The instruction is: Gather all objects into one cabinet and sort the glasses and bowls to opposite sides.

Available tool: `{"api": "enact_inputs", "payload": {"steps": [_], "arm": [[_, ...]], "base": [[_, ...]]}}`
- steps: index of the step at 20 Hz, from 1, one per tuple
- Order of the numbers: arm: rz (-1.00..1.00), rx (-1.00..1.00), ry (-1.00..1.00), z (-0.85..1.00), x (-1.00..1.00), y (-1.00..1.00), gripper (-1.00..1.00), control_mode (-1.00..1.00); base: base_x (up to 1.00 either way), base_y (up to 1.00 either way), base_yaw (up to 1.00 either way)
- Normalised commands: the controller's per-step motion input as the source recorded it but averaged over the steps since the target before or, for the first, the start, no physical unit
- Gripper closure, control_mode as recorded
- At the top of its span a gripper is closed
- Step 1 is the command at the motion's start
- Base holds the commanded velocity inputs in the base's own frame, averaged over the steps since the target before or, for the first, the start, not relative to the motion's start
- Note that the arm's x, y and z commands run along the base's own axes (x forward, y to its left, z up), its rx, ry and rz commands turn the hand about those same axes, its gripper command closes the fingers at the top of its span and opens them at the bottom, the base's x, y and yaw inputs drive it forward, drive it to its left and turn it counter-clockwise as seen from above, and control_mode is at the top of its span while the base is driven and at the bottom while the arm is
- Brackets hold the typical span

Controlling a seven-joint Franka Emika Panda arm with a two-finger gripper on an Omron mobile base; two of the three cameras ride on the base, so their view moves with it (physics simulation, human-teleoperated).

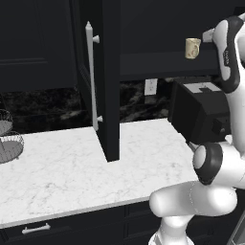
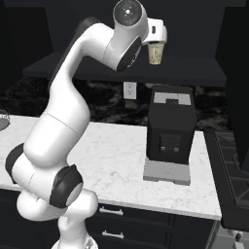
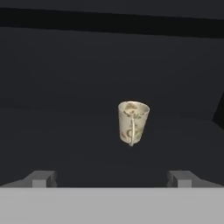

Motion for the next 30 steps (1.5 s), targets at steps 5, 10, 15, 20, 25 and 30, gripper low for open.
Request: {"api": "enact_inputs", "payload": {"steps": [5, 10, 15, 20, 25, 30], "arm": [[0.00, -0.01, 0.02, -0.11, 0.38, -0.01, -1.00, -1.00], [0.00, 0.00, 0.00, -0.44, 0.57, -0.16, -1.00, -1.00], [0.00, 0.00, 0.01, -0.31, 0.51, -0.16, -1.00, -1.00], [0.00, 0.00, 0.05, -0.01, 0.53, -0.14, -1.00, -1.00], [0.02, 0.00, 0.05, -0.09, 0.62, -0.32, -1.00, -1.00], [0.03, 0.00, 0.02, -0.14, 0.46, -0.30, -1.00, -1.00]], "base": [[0.00, 0.00, 0.00], [0.00, 0.00, 0.00], [0.00, 0.00, 0.00], [0.00, 0.00, 0.00], [0.00, 0.00, 0.00], [0.00, 0.00, 0.00]]}}
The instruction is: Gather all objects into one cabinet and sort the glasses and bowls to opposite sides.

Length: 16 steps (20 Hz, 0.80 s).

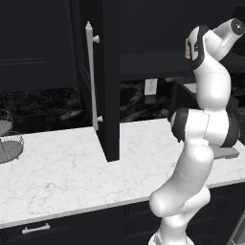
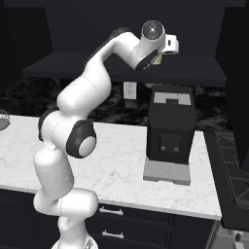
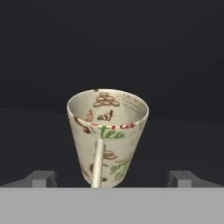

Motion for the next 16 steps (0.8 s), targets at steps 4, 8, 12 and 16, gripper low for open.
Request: {"api": "enact_inputs", "payload": {"steps": [4, 8, 12, 16], "arm": [[0.00, 0.00, 0.00, -0.19, 0.18, -0.02, -1.00, -1.00], [0.00, 0.00, 0.00, -0.20, 0.24, 0.00, -1.00, -1.00], [0.00, 0.00, 0.00, -0.17, 0.24, 0.00, -1.00, -1.00], [0.00, 0.00, 0.00, -0.13, 0.40, 0.00, -1.00, -1.00]], "base": [[0.00, 0.00, 0.00], [0.00, 0.00, 0.00], [0.00, 0.00, 0.00], [0.00, 0.00, 0.00]]}}
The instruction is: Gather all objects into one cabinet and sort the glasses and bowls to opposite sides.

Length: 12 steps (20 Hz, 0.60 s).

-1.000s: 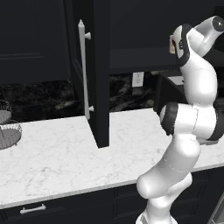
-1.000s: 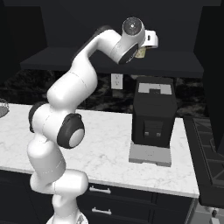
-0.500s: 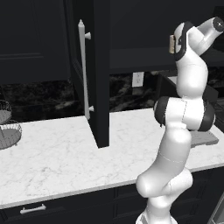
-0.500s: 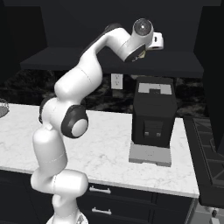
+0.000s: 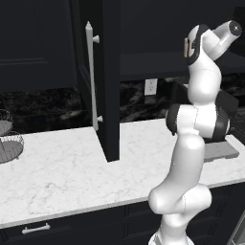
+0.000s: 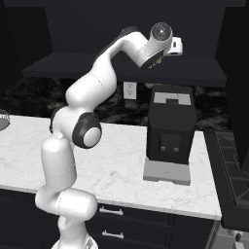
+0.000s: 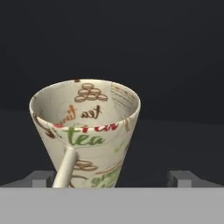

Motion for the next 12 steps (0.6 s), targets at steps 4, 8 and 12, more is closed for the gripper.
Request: {"api": "enact_inputs", "payload": {"steps": [4, 8, 12], "arm": [[0.00, 0.00, 0.00, -0.12, 0.44, 0.00, -1.00, -1.00], [0.00, 0.00, 0.00, -0.04, 0.04, -0.04, 1.00, -1.00], [0.02, 0.00, 0.00, 0.00, -0.01, -0.05, 1.00, -1.00]], "base": [[0.00, 0.00, 0.00], [0.00, 0.00, 0.00], [0.00, 0.00, 0.00]]}}
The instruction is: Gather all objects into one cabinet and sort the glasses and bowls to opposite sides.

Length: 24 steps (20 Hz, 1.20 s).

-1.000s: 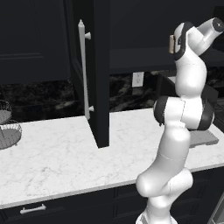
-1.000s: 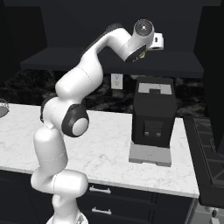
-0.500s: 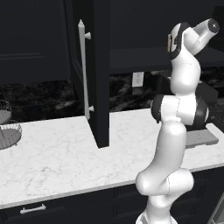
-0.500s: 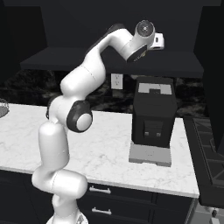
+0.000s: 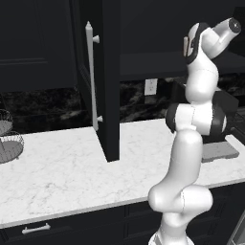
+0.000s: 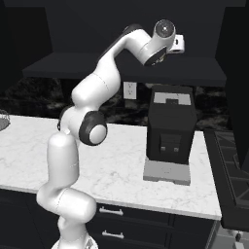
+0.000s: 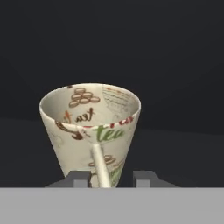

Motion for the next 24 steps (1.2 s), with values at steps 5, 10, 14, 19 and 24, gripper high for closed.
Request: {"api": "enact_inputs", "payload": {"steps": [5, 10, 14, 19, 24], "arm": [[0.09, 0.00, 0.00, 0.00, -0.15, 0.00, 1.00, -1.00], [0.14, 0.00, 0.00, 0.00, -0.43, 0.00, 1.00, -1.00], [0.19, 0.00, 0.00, 0.00, -0.63, 0.00, 1.00, -1.00], [0.18, 0.02, -0.03, 0.10, -0.92, 0.20, 1.00, -1.00], [0.04, 0.11, -0.12, 0.13, -1.00, 0.51, 1.00, -1.00]], "base": [[0.00, 0.00, 0.00], [0.00, 0.00, 0.00], [0.00, 0.00, 0.00], [0.00, 0.00, 0.00], [0.00, 0.00, 0.00]]}}
